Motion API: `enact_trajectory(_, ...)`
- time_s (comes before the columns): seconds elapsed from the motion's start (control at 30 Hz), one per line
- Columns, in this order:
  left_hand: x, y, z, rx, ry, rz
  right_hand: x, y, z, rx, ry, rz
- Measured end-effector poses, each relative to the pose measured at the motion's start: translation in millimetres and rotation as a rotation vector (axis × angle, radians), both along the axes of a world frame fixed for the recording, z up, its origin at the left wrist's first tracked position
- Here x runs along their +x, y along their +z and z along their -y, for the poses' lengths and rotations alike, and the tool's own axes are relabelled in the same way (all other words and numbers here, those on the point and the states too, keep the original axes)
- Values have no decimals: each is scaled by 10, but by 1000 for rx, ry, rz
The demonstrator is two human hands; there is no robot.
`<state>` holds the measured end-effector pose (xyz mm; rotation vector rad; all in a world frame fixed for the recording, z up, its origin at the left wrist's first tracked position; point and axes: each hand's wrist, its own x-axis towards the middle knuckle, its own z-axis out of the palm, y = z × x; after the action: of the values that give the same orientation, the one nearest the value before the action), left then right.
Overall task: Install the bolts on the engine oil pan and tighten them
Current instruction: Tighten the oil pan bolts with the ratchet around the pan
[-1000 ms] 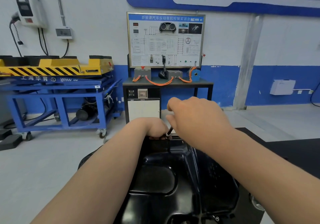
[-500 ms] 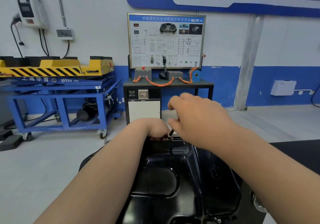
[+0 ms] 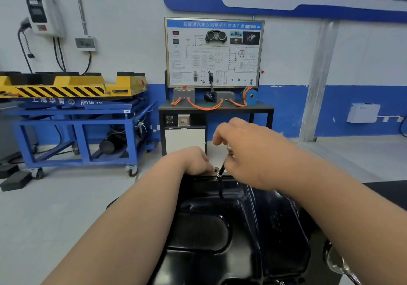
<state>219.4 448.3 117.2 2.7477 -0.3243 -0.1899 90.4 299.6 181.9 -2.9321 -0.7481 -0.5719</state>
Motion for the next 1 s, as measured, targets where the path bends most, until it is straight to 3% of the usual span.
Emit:
enact_trajectory(0.1,-26,-8,-50,-19,-11,12,-6,53,-2,-13,-22,-58)
enact_trajectory(0.3,-72,-36,28,18,-104,77,36,-24,-124,-147,-111,123)
enact_trajectory(0.43,-97,-65,121,60,-167,120,5,-33,-149,-109,-147,148)
enact_trajectory(0.6,-119,-33,104,102,-198,96,-108,-39,-137,-121,-54,-7)
enact_trajectory(0.87,-258,55,113,139,-152,25,-97,-122,-253,-191,-180,220)
enact_trajectory(1.0,-302,98,141,179,-176,25,-104,-112,-238,-196,-107,155)
